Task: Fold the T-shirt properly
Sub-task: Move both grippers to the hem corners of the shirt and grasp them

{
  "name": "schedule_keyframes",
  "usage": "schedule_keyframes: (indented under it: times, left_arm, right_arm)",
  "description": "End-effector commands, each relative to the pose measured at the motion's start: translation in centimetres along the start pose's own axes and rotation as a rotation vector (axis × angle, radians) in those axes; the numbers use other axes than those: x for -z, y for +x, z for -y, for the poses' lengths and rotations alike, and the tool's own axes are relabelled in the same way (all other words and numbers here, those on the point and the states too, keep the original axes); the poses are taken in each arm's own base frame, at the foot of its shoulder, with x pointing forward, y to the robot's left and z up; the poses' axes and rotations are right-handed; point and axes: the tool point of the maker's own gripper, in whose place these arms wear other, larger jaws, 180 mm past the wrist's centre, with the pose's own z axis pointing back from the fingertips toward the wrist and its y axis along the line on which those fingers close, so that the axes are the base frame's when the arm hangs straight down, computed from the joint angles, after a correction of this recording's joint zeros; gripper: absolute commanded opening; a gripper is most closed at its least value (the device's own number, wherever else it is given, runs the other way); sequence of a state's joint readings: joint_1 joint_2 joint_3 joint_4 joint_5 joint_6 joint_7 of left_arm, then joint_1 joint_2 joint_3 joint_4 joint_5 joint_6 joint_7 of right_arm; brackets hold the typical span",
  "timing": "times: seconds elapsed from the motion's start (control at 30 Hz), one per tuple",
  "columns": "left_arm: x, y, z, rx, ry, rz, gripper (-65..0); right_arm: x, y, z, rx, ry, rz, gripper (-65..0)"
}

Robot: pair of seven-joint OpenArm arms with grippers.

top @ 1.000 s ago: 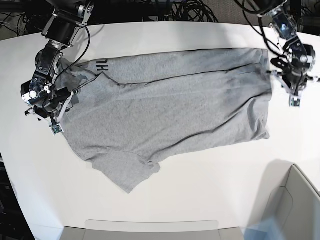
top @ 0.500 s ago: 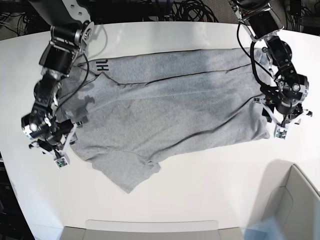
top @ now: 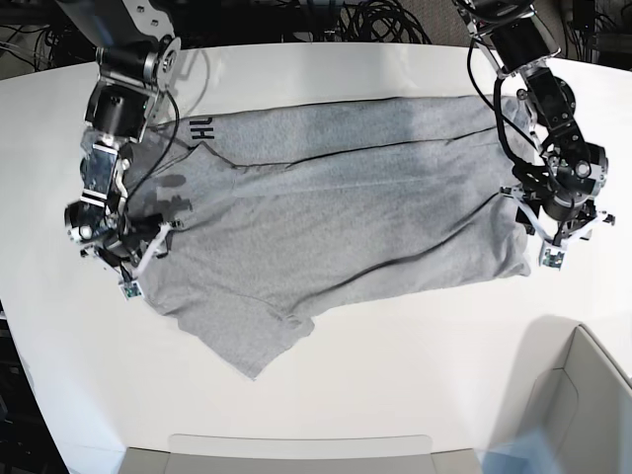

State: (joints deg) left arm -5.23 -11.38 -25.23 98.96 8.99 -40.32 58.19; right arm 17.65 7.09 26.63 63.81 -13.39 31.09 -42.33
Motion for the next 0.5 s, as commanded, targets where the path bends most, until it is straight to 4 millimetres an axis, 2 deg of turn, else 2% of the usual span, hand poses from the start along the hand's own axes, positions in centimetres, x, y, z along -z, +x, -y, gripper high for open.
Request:
schedule_keyframes:
  times: [0.0, 0.07, 0.17, 0.23, 0.33, 0.47]
  left_arm:
    - [-0.4, 1.4, -0.9, -0.003, 0.026, 0.047, -33.8]
    - [-0.4, 1.4, -0.9, -0.003, 0.026, 0.047, -33.8]
    - [-0.4, 1.4, -0.9, -0.002, 0.023, 0.045, -33.8]
    - [-0.4, 1.4, -0.8, 0.001, 0.022, 0.046, -33.8]
    - [-0.4, 1.5, -0.7, 0.001, 0.020, 0.047, -33.8]
    - [-0.4, 1.5, -0.7, 0.001, 0.020, 0.047, -33.8]
  right_arm:
    - [-1.1, -1.1, 1.7, -0.029, -0.054, -0.048, -35.8]
    - [-2.4, -3.3, 2.1, -0.050, -0.085, -0.110, -35.8]
    - [-4.1, -5.2, 2.0, -0.083, -0.122, -0.138, -35.8]
    - [-5.1, -5.1, 1.5, -0.109, -0.140, -0.113, -35.8]
    - [-6.3, -3.2, 0.9, -0.122, -0.161, -0.050, -35.8]
    - [-7.6, 1.3, 1.3, -0.125, -0.195, 0.061, -35.7]
